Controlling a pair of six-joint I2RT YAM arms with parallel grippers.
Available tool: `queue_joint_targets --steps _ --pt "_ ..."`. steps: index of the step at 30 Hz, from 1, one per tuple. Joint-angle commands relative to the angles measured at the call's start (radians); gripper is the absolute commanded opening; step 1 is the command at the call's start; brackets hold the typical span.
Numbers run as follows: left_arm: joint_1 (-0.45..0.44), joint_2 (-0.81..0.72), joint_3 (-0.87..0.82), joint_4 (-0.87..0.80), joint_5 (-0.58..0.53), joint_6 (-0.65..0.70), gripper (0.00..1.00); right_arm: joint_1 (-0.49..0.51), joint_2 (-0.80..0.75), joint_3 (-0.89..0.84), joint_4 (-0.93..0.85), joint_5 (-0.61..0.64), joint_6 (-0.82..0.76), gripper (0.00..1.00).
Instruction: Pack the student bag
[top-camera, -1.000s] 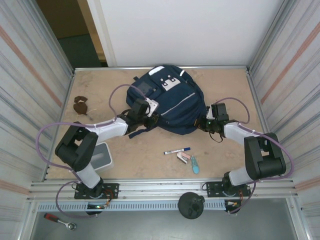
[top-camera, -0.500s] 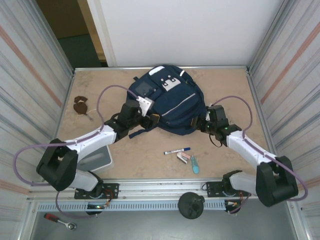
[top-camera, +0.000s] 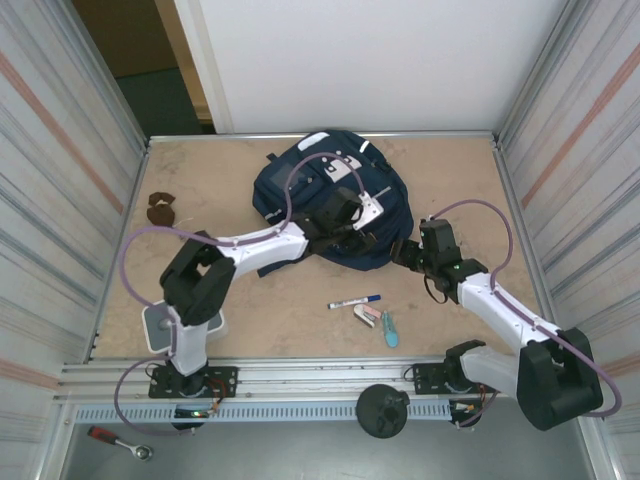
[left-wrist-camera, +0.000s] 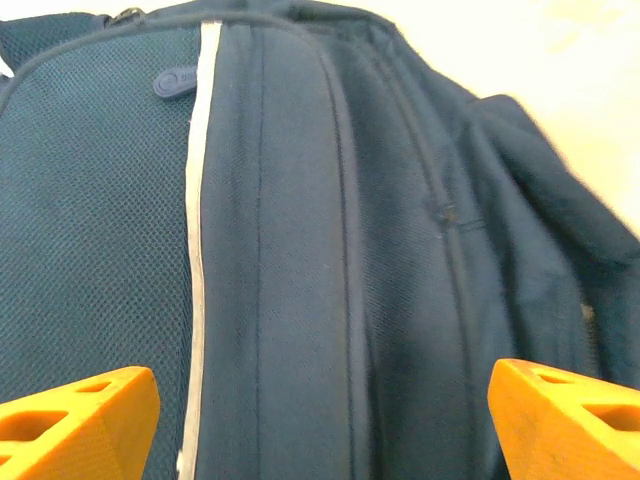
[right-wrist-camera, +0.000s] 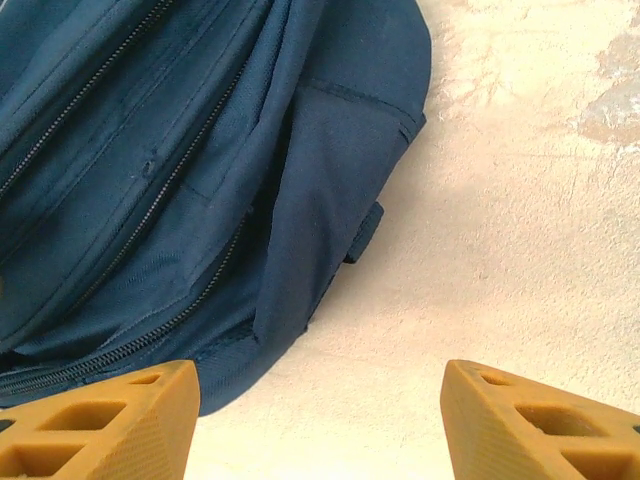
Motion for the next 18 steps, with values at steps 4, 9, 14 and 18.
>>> queue_joint_targets --steps 4,9,14,18 --pt "0.031 0.076 0.148 -0.124 -0.051 0.052 0.79 0.009 -0.070 -0.047 -0.034 0.013 0.025 0.64" --pt "0.084 0.063 0.157 -0.126 0.048 -0.005 0.69 0.011 -0.077 -0.050 -0.039 0.007 0.027 0.64" --pt "0.126 0.038 0.145 -0.128 0.133 -0.033 0.62 0.016 -0.061 -0.058 -0.025 0.003 0.038 0.64" --pt "0.152 0.023 0.135 -0.130 0.203 -0.056 0.50 0.035 -0.034 -0.046 -0.043 0.010 0.035 0.64"
